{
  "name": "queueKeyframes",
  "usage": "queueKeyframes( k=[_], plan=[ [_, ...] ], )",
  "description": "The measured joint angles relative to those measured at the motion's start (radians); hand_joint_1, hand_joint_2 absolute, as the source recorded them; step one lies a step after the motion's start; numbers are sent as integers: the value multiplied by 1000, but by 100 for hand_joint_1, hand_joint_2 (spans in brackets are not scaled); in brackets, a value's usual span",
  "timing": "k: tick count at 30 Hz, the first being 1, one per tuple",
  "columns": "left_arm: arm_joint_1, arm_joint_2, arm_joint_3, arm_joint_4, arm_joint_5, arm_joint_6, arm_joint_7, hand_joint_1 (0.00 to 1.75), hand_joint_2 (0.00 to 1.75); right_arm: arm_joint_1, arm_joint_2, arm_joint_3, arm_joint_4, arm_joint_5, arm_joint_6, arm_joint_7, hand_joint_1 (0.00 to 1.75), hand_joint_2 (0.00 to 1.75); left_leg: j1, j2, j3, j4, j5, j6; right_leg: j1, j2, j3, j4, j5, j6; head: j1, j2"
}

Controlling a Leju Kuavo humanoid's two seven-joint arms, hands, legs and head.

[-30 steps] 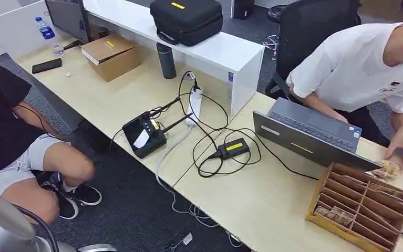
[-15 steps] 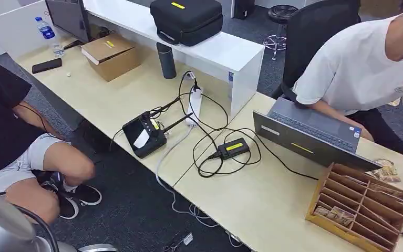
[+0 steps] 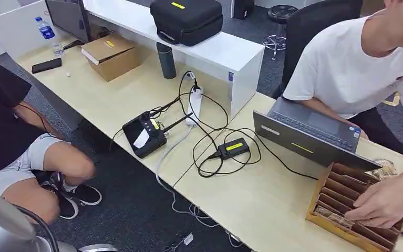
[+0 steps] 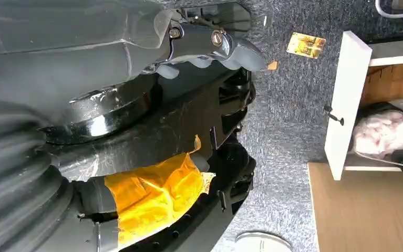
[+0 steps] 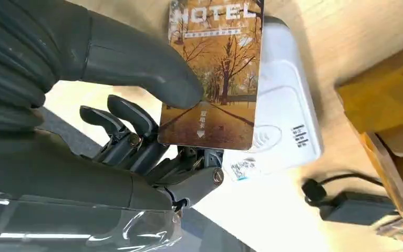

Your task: Pass the card to the sensor for recognition and then transmit it.

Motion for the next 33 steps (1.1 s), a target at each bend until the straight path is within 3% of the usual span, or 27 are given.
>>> queueKeyframes(
  k=[9, 16, 23, 28, 33],
  plan=[
    [0, 1, -9, 0, 6, 2, 0, 0, 175, -14, 0, -22, -1, -12, -6, -5, 175, 175, 0, 0, 0, 1, 0, 0, 0, 0, 0, 0, 1, 0, 0, 0],
    [1, 3, -12, 0, 8, 6, -6, 0, 175, -85, -75, -53, -115, -84, 65, 19, 175, 175, 0, 0, -1, 1, 0, 0, 0, 1, 0, 0, 1, 1, 0, 0],
    [2, 6, -16, 0, 13, 8, -15, 0, 175, -219, -168, -69, -211, -153, 136, 57, 175, 175, -1, 0, -2, 2, 0, 0, -1, 1, -1, 0, 2, 2, 0, 0],
    [2, 7, -20, 0, 13, 7, -22, 0, 175, -400, -217, -58, -234, -192, 167, 111, 175, 175, 0, 1, -3, 3, 1, 0, 0, 2, -2, 1, 4, 1, 0, 0],
    [0, 7, -37, 0, 2, 6, -24, 0, 175, -568, -220, -5, -224, -118, 123, 162, 175, 175, 0, 1, -5, 3, 2, 0, 0, 2, -4, 2, 4, 1, 0, 0]
  ],
)
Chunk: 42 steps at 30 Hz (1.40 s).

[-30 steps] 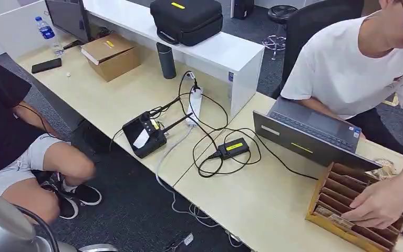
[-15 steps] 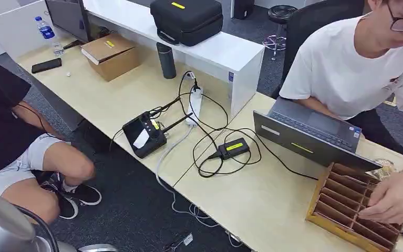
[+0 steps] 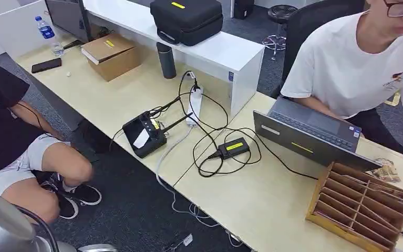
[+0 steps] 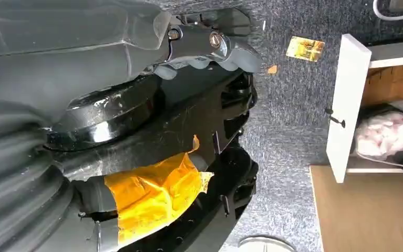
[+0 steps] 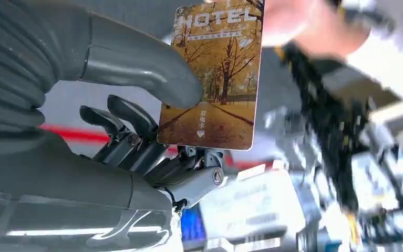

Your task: Pass the card to the sensor for recognition and then transmit it.

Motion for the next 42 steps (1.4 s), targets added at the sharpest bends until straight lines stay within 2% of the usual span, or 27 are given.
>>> queueKeyframes(
  k=[3, 7, 9, 11, 13, 14, 18, 20, 28, 32, 36, 42],
  plan=[
    [-7, -2, -13, 0, -22, 23, -14, 0, 175, -94, 16, 55, 31, 78, -54, 29, 175, 175, 1, 0, 0, 0, 1, -1, 1, 0, 0, 0, 0, 0, 0, 0],
    [-17, -4, -30, 0, -33, 37, -22, 0, 175, -152, 37, 103, 61, 100, -74, 36, 175, 175, 1, -2, 0, 0, 1, -1, 1, -2, 0, 0, 0, 0, 0, 0],
    [-18, -5, -36, 0, -56, 71, -45, 0, 175, -171, 43, 121, 73, 124, -92, 40, 175, 175, 1, -1, 0, 0, 1, -1, 1, -2, 0, 0, 0, 0, 0, 0],
    [-22, -7, -59, 0, -95, 116, -92, 0, 175, -184, 54, 147, 88, 163, -112, 53, 175, 175, 1, -1, 0, 0, 1, -1, 1, -1, 0, 0, 0, 0, 0, 0],
    [-30, -8, -78, 0, -104, 122, -105, 0, 175, -194, 78, 176, 115, 196, -123, 56, 175, 175, 1, -1, -1, 0, 1, -1, 1, -1, 0, 0, 0, 0, 0, 0],
    [-33, -10, -81, 0, -103, 117, -103, 0, 175, -199, 93, 190, 129, 207, -126, 56, 0, 175, 1, -1, 0, 0, 1, -1, 1, 0, 0, 0, 0, 0, 0, 0],
    [-40, -19, -84, 0, -86, 67, -90, 0, 175, -208, 154, 247, 183, 227, -139, 48, 0, 175, 2, -1, 0, 0, 2, -2, 2, 0, 0, 1, 1, -1, 0, 0],
    [-40, -22, -86, 0, -82, 65, -84, 0, 175, -208, 174, 265, 199, 227, -139, 47, 0, 175, 2, -2, 0, 0, 2, -2, 2, -1, 0, 1, 1, -1, 0, 0],
    [-38, -30, -89, 0, -58, 68, -62, 0, 175, -182, 185, 293, 210, 211, -155, 22, 0, 175, 2, -2, 0, 1, 2, -2, 2, -2, -1, 0, 1, -1, 0, 0],
    [-35, -31, -89, 0, -47, 68, -61, 0, 175, -129, 166, 291, 161, 184, -161, 0, 0, 175, 2, -2, 0, 1, 2, -2, 2, -2, -1, 0, 1, -1, 0, 0],
    [-30, -31, -89, 0, -31, 70, -55, 0, 175, -25, 119, 265, 45, 185, -183, -8, 0, 175, 2, -2, -1, 1, 2, -2, 2, -2, -2, 0, 1, -1, 0, 0],
    [-20, -31, -89, 0, -20, 79, -64, 0, 175, 208, 48, 180, -181, 208, -218, -34, 0, 175, 2, -3, -3, 1, 1, -2, 2, -2, -2, 0, 0, 0, 0, 0]
  ],
)
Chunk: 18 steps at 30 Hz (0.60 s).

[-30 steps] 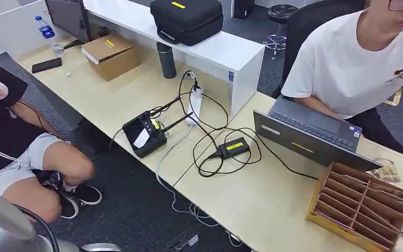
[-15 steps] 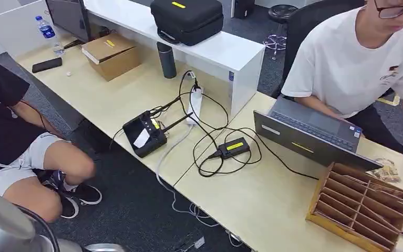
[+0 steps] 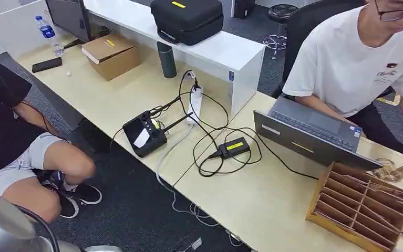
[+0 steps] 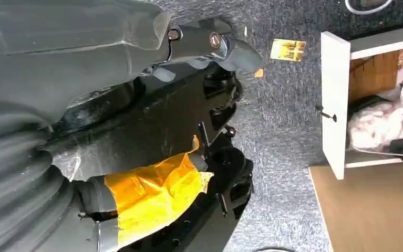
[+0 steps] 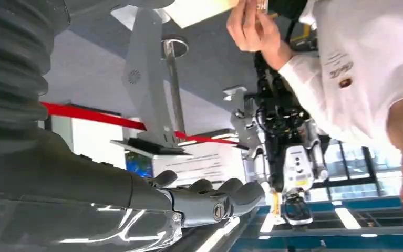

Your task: Pass the card to the sensor for recognition and then transmit it.

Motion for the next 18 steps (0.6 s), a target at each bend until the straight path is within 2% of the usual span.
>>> queueKeyframes(
  k=[6, 8, 11, 14, 16, 18],
  plan=[
    [1, 0, 0, 0, 6, 0, -4, 0, 175, 90, -29, -51, -101, 15, 1, -14, 0, 175, 0, 2, 1, 0, 0, 0, 0, 2, -1, 0, 0, 0, 0, 0],
    [2, 0, 0, 0, 10, 2, -16, 0, 175, 168, -38, -78, -157, 36, -19, -38, 0, 175, 1, -1, 1, 1, 0, 0, 1, -1, 0, 0, 0, 0, 1, 0],
    [9, 0, 0, 0, 26, 7, -26, 0, 175, 368, -39, -130, -292, 100, -103, -90, 0, 175, 1, -6, -1, 0, 0, 0, 1, -6, 0, 0, -1, 0, 0, 0],
    [13, -2, 0, 0, 43, 8, -27, 0, 175, 558, -25, -144, -403, 176, -196, -126, 0, 175, 2, -5, -2, 0, -3, 0, 3, -6, 0, -1, -4, -2, 0, 0],
    [13, -5, 0, 0, 52, 15, -28, 0, 175, 678, -2, -131, -458, 245, -265, -114, 0, 175, 2, -5, -2, -1, -3, 0, 2, -6, 0, 0, -5, -1, 0, 0],
    [12, -7, 0, 0, 54, 20, -27, 0, 175, 749, 17, -99, -479, 288, -323, -73, 0, 175, 2, -3, -2, -1, -4, 0, 3, -4, 0, 0, -5, -2, 0, 0]
  ],
)
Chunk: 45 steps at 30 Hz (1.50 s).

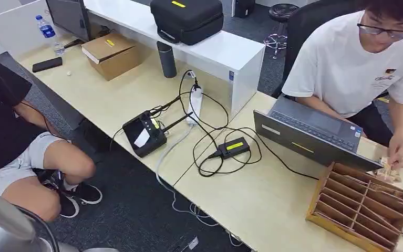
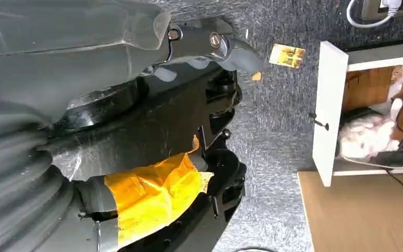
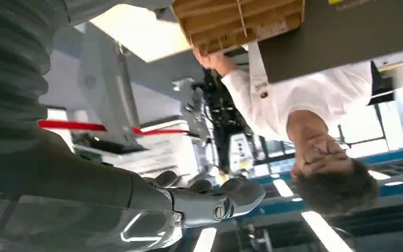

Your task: Pass the card to the sensor for recognition and then transmit it.

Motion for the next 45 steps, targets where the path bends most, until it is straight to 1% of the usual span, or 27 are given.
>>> queueKeyframes(
  k=[3, 7, 12, 15, 19, 22, 27, 30, 35, 40, 45],
  plan=[
    [-3, -2, 0, 0, 2, 2, 8, 0, 175, 56, 20, 71, 0, -2, -52, 55, 0, 175, 0, 2, 1, 0, -1, -2, 0, 2, 0, 0, 0, 0, 0, 0],
    [-6, -2, 0, 0, -2, 2, 18, 0, 175, 64, 41, 186, 37, -30, -106, 102, 0, 175, 0, 5, 2, 0, -1, -2, 0, 4, 0, 0, 1, 0, 0, 0],
    [-12, -2, 0, 0, -13, 2, 36, 0, 175, 33, 82, 283, 120, -36, -135, 124, 0, 175, 0, 5, 2, 0, 0, -2, 0, 5, 0, 0, 2, -1, 0, 0],
    [-20, -3, 0, 0, -25, 6, 59, 0, 175, -8, 113, 312, 180, -4, -141, 142, 0, 175, 0, 5, 2, 0, 0, -2, 0, 5, 0, 0, 2, -1, 0, 0],
    [-31, -3, -5, 0, -36, 6, 73, 0, 175, -64, 168, 332, 272, 23, -144, 142, 0, 175, 0, 5, 2, 0, 1, -3, 0, 5, 0, 1, 2, -2, 0, 0],
    [-34, -3, -8, 0, -41, 4, 77, 0, 175, -100, 211, 334, 331, 34, -145, 130, 0, 175, 0, 5, 3, 0, 1, -3, 0, 5, 0, 1, 2, -2, 0, 0],
    [-38, -3, -9, 0, -47, 2, 86, 0, 175, -151, 274, 333, 401, 35, -130, 101, 0, 175, 0, 5, 2, 0, 2, -4, 0, 5, 0, 1, 2, -2, 0, 0],
    [-39, -3, -10, 0, -47, 1, 91, 0, 175, -171, 300, 331, 430, 35, -125, 94, 0, 175, 0, 5, 2, 0, 2, -4, 0, 5, 0, 1, 2, -2, 0, 0],
    [-40, -3, -12, 0, -47, 0, 91, 0, 175, -187, 325, 328, 458, 35, -120, 90, 0, 175, 0, 5, 2, 0, 2, -4, 0, 5, 0, 1, 2, -2, 0, 0],
    [-40, -3, -13, 0, -52, 0, 92, 0, 175, -188, 333, 319, 473, 40, -119, 89, 0, 175, 0, 5, 2, 0, 2, -4, 0, 5, 0, 1, 2, -2, 0, 0],
    [-41, -3, -20, 0, -59, -2, 94, 0, 175, -193, 340, 298, 491, 81, -123, 100, 0, 175, 0, 5, 2, 0, 2, -4, 0, 5, 0, 1, 2, -2, 0, 0]
  ],
)
